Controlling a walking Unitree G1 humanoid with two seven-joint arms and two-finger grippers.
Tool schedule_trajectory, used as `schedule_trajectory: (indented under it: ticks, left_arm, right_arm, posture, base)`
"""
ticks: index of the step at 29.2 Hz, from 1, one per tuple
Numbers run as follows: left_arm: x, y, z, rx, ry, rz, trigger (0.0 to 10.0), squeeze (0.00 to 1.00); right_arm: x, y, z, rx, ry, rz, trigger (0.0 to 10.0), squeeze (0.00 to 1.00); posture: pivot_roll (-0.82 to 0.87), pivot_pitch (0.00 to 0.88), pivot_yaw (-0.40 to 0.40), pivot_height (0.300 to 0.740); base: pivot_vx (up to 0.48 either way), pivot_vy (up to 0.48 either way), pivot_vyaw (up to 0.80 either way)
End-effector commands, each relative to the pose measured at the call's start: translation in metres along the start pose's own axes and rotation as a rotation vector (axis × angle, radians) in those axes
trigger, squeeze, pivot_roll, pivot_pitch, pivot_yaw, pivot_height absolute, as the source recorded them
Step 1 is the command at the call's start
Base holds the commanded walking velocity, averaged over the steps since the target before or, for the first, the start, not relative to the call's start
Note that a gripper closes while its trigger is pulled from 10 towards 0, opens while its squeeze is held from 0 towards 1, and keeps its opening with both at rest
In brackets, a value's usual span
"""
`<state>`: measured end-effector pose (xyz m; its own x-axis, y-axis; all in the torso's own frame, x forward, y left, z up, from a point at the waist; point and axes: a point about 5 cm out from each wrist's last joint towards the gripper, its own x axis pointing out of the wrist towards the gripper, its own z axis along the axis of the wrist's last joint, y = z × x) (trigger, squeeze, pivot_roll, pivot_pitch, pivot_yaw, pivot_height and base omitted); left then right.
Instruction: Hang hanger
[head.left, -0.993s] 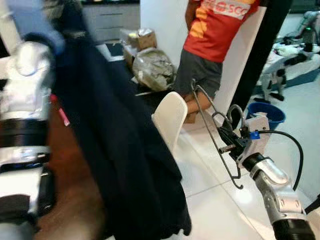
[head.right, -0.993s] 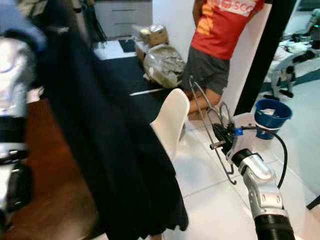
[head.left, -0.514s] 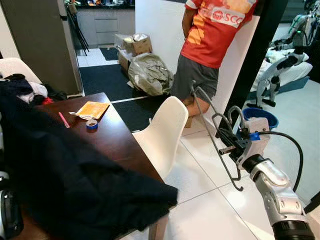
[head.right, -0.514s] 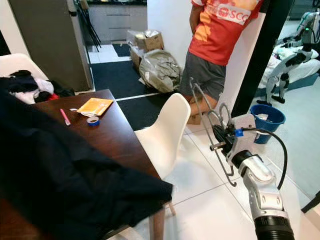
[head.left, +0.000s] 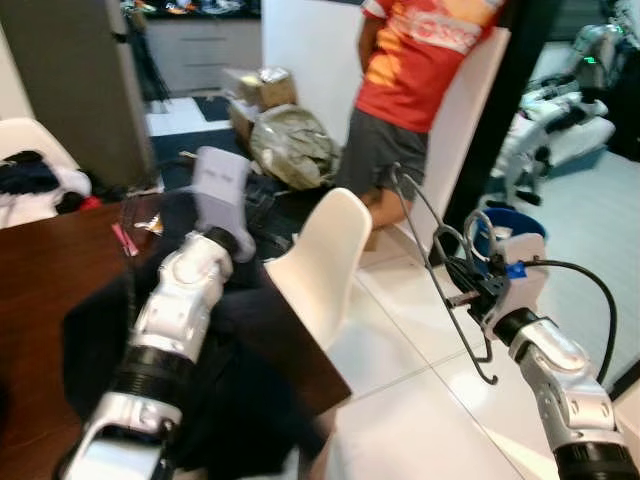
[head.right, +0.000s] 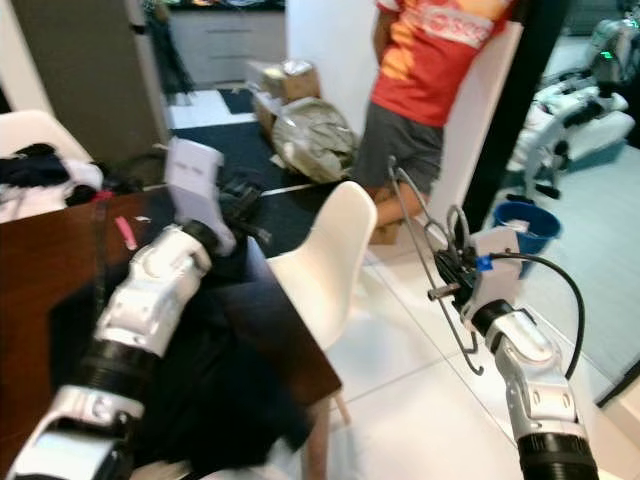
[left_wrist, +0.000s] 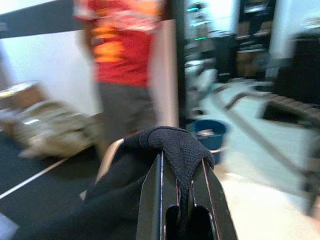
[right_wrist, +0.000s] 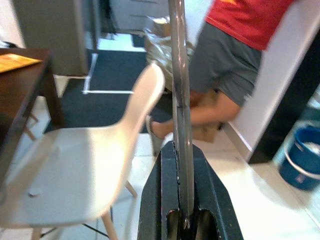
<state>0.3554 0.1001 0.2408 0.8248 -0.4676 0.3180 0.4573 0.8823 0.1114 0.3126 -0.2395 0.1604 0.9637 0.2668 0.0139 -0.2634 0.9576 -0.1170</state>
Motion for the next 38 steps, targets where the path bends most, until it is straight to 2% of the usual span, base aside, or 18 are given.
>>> schedule_trajectory:
  ticks: [1,3,5,6,11,12,14,15,16,18,19,20,23,32,33,35,36,38]
  left_arm:
    - [-0.004,-0.005,-0.004,-0.026,0.022,-0.029,10.0,0.0]
    - [-0.01,-0.01,-0.012,-0.037,0.062,-0.031,10.0,0.0]
    - [-0.032,0.0,-0.038,0.035,0.231,0.049,10.0,0.0]
    - [-0.046,0.019,-0.049,0.114,0.323,0.15,10.0,0.0]
    - [-0.059,0.036,-0.054,0.166,0.395,0.233,10.0,0.0]
    - [-0.074,0.058,-0.055,0.245,0.465,0.333,10.0,0.0]
    - [-0.074,0.058,-0.055,0.245,0.465,0.333,10.0,0.0]
    - [-0.095,0.086,-0.049,0.365,0.546,0.438,10.0,0.0]
    - [-0.095,0.086,-0.049,0.365,0.546,0.438,10.0,0.0]
    - [-0.134,0.131,-0.025,0.629,0.712,0.569,10.0,0.0]
    - [-0.146,0.139,-0.018,0.728,0.807,0.537,10.0,0.0]
    - [-0.154,0.141,-0.017,0.788,0.896,0.471,10.0,0.0]
    - [-0.16,0.129,-0.023,0.779,0.992,0.34,10.0,0.0]
    - [-0.148,0.101,-0.031,0.643,0.951,0.234,10.0,0.0]
    - [-0.137,0.078,-0.037,0.508,0.888,0.129,10.0,1.0]
    - [-0.137,0.078,-0.037,0.508,0.888,0.129,10.0,1.0]
    - [-0.126,0.059,-0.034,0.382,0.816,0.043,10.0,1.0]
    - [-0.117,0.047,-0.025,0.298,0.732,-0.029,10.0,1.0]
  right_arm:
    - [0.0,0.009,0.003,-0.007,0.0,0.076,10.0,0.0]
    - [-0.002,0.019,0.005,-0.003,0.003,0.178,10.0,0.0]
    - [-0.006,0.033,0.012,0.003,0.001,0.328,10.0,0.0]
    - [-0.005,0.034,0.014,0.004,0.0,0.346,10.0,0.0]
    - [-0.005,0.034,0.015,0.004,0.0,0.348,10.0,0.0]
    - [-0.005,0.033,0.015,0.002,0.002,0.342,10.0,0.0]
    - [-0.005,0.033,0.015,0.002,0.002,0.342,10.0,0.0]
    - [-0.005,0.032,0.014,0.011,0.003,0.334,10.0,0.0]
    - [-0.005,0.032,0.014,0.011,0.003,0.334,10.0,0.0]
    - [-0.005,0.028,0.012,0.013,0.011,0.313,10.0,0.0]
    - [-0.004,0.026,0.012,0.012,0.011,0.305,10.0,0.0]
    - [-0.003,0.025,0.012,0.005,0.013,0.301,10.0,0.0]
    - [-0.002,0.024,0.015,0.005,0.015,0.3,10.0,0.0]
    - [0.0,0.022,0.016,0.002,0.022,0.296,10.0,0.0]
    - [0.001,0.022,0.017,0.001,0.022,0.295,10.0,0.0]
    - [0.001,0.022,0.017,0.001,0.022,0.295,10.0,0.0]
    - [0.002,0.024,0.017,0.002,0.021,0.304,10.0,0.0]
    - [0.002,0.027,0.018,0.009,0.016,0.319,10.0,0.0]
  posture:
    - [0.03,0.055,-0.027,0.74]
    - [0.02,0.069,-0.02,0.74]
    - [0.02,0.074,-0.017,0.74]
    - [0.03,0.073,-0.022,0.74]
    - [0.03,0.074,-0.023,0.74]
    - [0.04,0.081,-0.026,0.74]
    - [0.04,0.081,-0.026,0.74]
    - [0.04,0.081,-0.026,0.74]
    - [0.04,0.081,-0.026,0.74]
    - [0.05,0.08,-0.03,0.74]
    - [0.05,0.08,-0.03,0.74]
    - [0.05,0.079,-0.032,0.74]
    - [0.06,0.079,-0.038,0.74]
    - [0.06,0.077,-0.044,0.74]
    - [0.06,0.077,-0.044,0.74]
    - [0.06,0.077,-0.044,0.74]
    - [0.06,0.079,-0.044,0.74]
    - [0.06,0.075,-0.046,0.74]
  base:
    - [0.0,0.0,0.0]
    - [0.0,0.0,0.0]
    - [0.0,0.0,0.0]
    - [0.0,0.0,0.0]
    - [0.0,0.0,0.0]
    - [0.0,0.0,0.0]
    - [0.0,0.0,0.0]
    - [0.0,0.0,0.0]
    - [0.0,0.0,0.0]
    - [0.0,0.0,0.0]
    - [0.0,0.0,0.0]
    - [0.0,0.0,0.0]
    - [0.0,0.0,0.0]
    - [0.0,0.0,0.0]
    - [0.0,0.0,0.0]
    - [0.0,0.0,0.0]
    - [0.0,0.0,0.0]
    - [0.0,0.0,0.0]
